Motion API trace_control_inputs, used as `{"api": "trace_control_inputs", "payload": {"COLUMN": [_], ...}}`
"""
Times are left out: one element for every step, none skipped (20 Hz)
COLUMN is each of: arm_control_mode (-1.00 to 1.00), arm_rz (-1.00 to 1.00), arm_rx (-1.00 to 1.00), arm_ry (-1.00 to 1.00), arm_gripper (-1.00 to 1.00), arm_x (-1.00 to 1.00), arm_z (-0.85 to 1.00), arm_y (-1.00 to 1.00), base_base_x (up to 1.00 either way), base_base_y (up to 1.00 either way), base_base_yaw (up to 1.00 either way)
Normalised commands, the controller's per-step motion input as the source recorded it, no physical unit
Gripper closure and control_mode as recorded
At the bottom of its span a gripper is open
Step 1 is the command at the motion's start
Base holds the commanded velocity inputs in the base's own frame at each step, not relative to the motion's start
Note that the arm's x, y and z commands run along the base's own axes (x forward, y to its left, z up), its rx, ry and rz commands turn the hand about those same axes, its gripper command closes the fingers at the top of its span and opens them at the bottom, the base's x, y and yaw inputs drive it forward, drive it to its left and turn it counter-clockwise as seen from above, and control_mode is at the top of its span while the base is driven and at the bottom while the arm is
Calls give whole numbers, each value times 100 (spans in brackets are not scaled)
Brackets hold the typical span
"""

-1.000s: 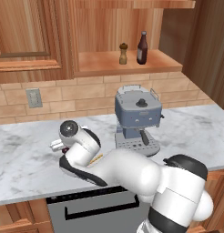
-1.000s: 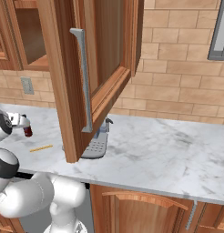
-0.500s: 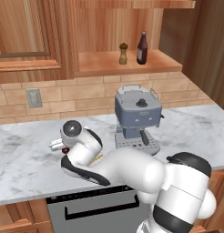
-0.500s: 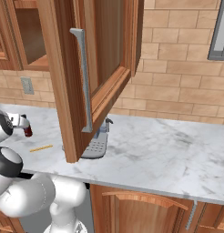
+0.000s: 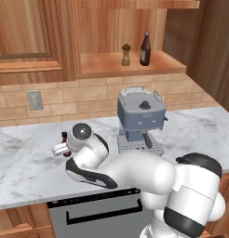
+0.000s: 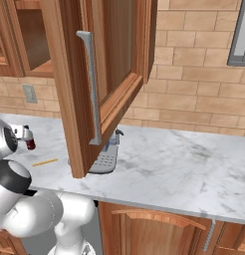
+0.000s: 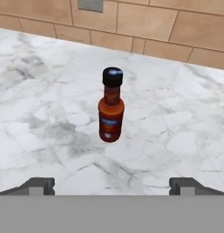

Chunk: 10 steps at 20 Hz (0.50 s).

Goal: There are various items on the counter. Only move the condiments/shakers into the cabinet.

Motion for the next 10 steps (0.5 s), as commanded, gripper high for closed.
{"api": "trace_control_inputs", "payload": {"arm_control_mode": [-100, -100, -100, -100, -100, -100, -100, -100, -100, -100], "arm_rz": [9, 7, 1, 0, 0, 0, 0, 0, 0, 0], "arm_rx": [4, 1, 0, 0, 0, 0, 0, 0, 0, 0], "arm_ry": [0, 0, 0, 0, 0, 0, 0, 0, 0, 0], "arm_gripper": [-100, -100, -100, -100, -100, -100, -100, -100, -100, -100], "arm_x": [3, 2, 0, 0, 0, 0, 0, 11, 19, 9], "arm_z": [0, 0, 0, 0, 0, 0, 0, 0, 0, 0], "arm_y": [-7, -2, 0, 0, 0, 0, 0, 0, 0, 0], "base_base_x": [0, 0, 0, 0, 0, 0, 0, 0, 0, 0], "base_base_y": [0, 0, 0, 0, 0, 0, 0, 0, 0, 0], "base_base_yaw": [0, 0, 0, 0, 0, 0, 0, 0, 0, 0]}}
